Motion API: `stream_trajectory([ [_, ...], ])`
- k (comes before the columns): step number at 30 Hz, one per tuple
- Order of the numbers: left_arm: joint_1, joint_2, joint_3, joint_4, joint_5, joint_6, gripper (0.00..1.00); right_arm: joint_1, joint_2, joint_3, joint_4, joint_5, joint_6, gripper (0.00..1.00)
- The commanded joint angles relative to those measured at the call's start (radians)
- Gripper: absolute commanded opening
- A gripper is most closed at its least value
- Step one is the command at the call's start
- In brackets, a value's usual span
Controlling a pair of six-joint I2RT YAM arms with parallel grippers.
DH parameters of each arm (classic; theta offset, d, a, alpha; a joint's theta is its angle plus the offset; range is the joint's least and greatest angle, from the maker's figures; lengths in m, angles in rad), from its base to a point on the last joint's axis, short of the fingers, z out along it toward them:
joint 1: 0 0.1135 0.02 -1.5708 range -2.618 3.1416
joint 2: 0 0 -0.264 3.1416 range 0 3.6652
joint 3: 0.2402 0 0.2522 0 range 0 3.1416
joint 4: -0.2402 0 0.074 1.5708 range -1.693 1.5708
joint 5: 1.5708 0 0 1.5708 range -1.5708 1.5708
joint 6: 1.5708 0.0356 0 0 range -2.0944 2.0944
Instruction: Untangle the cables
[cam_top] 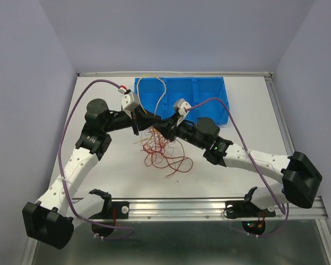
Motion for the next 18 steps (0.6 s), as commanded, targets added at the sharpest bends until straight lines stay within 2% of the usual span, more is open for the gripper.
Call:
stream_trajectory([
  [1,0.005,-0.019,0.04,0.024,0.025,0.003,0.0,0.005,0.034,0.076,0.066,0.003,-0.007,0.22],
  [6,0.011,-0.022,0.184,-0.041,-0.02,-0.019,0.0,0.004,0.133,0.027,0.104,-0.02,0.026,0.22],
  [8,0.017,-0.016,0.244,-0.064,-0.037,-0.035,0.0,0.004,0.18,-0.034,0.17,-0.027,0.059,0.22],
  [11,0.033,0.013,0.419,-0.11,-0.06,-0.062,0.0,0.005,0.287,-0.127,0.282,-0.031,0.109,0.22],
  [14,0.037,0.038,0.578,-0.176,-0.096,-0.064,0.0,0.006,0.318,-0.216,0.408,-0.024,0.154,0.23],
  [17,0.05,0.059,0.717,-0.269,-0.181,-0.044,0.0,0.004,0.325,-0.26,0.453,-0.015,0.178,0.23],
  [18,0.054,0.076,0.811,-0.298,-0.233,-0.027,0.0,0.005,0.325,-0.266,0.459,-0.018,0.181,0.23],
])
